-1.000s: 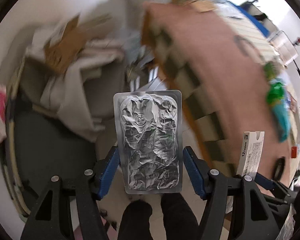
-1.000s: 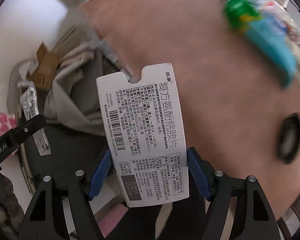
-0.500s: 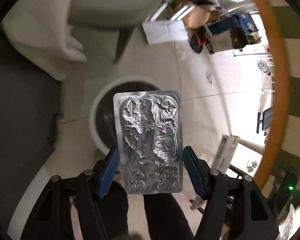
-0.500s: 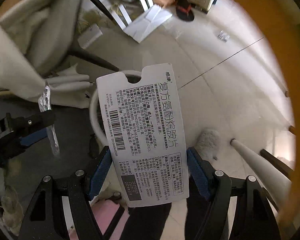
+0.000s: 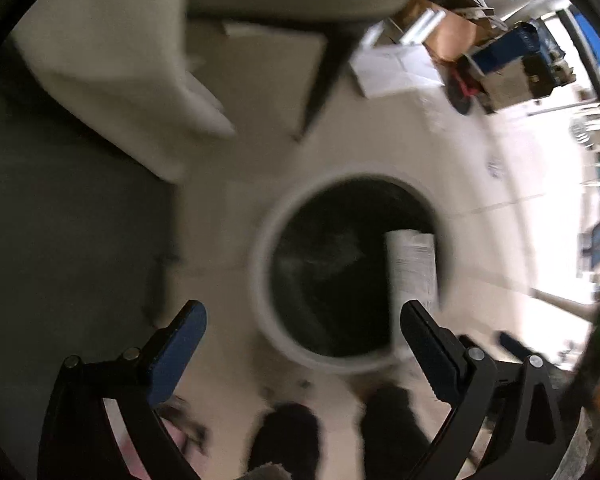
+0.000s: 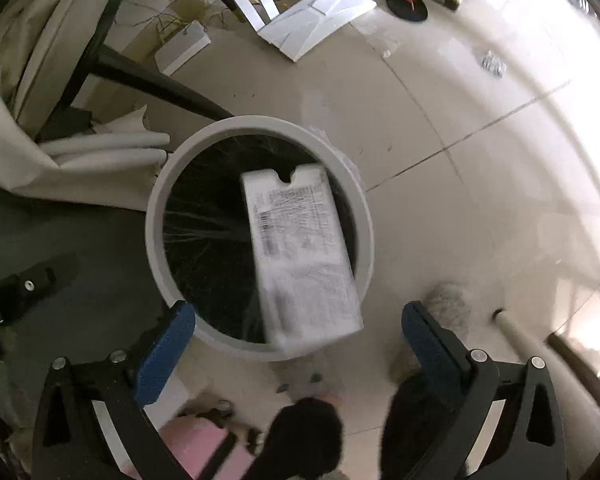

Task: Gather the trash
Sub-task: 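Carry both items to the white bin and release them inside, then move both tools back over the table toward the snack bag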

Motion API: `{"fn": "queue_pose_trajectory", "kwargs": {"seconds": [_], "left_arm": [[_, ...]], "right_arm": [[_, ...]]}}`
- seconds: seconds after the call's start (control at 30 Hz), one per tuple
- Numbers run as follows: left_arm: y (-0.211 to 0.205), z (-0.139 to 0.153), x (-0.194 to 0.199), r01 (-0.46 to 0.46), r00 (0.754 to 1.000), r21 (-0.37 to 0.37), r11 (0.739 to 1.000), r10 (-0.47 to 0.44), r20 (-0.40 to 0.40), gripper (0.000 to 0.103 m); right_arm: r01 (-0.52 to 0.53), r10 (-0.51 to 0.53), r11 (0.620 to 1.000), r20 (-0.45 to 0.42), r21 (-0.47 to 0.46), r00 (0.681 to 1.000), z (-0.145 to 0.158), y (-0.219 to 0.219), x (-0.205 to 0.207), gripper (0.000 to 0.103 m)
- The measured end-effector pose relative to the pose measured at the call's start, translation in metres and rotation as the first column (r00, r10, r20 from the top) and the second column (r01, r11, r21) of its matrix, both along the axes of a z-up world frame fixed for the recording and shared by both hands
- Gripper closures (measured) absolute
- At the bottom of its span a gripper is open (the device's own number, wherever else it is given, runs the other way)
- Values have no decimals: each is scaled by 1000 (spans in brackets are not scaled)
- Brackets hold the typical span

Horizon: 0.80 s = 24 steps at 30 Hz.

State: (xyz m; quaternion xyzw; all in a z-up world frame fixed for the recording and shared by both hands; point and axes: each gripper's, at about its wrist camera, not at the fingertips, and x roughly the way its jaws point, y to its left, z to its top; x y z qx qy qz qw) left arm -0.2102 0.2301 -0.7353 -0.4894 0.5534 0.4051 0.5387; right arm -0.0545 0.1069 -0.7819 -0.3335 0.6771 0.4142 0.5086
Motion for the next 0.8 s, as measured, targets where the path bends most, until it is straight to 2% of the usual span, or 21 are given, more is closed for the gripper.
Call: {"fn": "queue_pose_trajectory", "kwargs": {"seconds": [0.13, 0.4, 0.57, 0.8], "left_arm": [[-7, 18, -11, 41, 994, 68, 997, -34, -102, 4], [-18, 71, -21, 43, 989, 78, 996, -32, -147, 4], [-24, 108, -13, 57, 988, 81, 995, -44, -150, 4], [-42, 180, -12, 82, 988, 93, 992, -68, -141, 4]], "right_arm": [[-22, 23, 1000, 44, -9, 999, 16, 7, -2, 0], [-30, 33, 999, 95, -34, 995, 66, 2, 1, 0], [-37, 39, 999, 99, -25, 994, 117, -2, 2, 0], [-36, 34, 999, 108, 14, 994, 202, -6, 5, 0]]}}
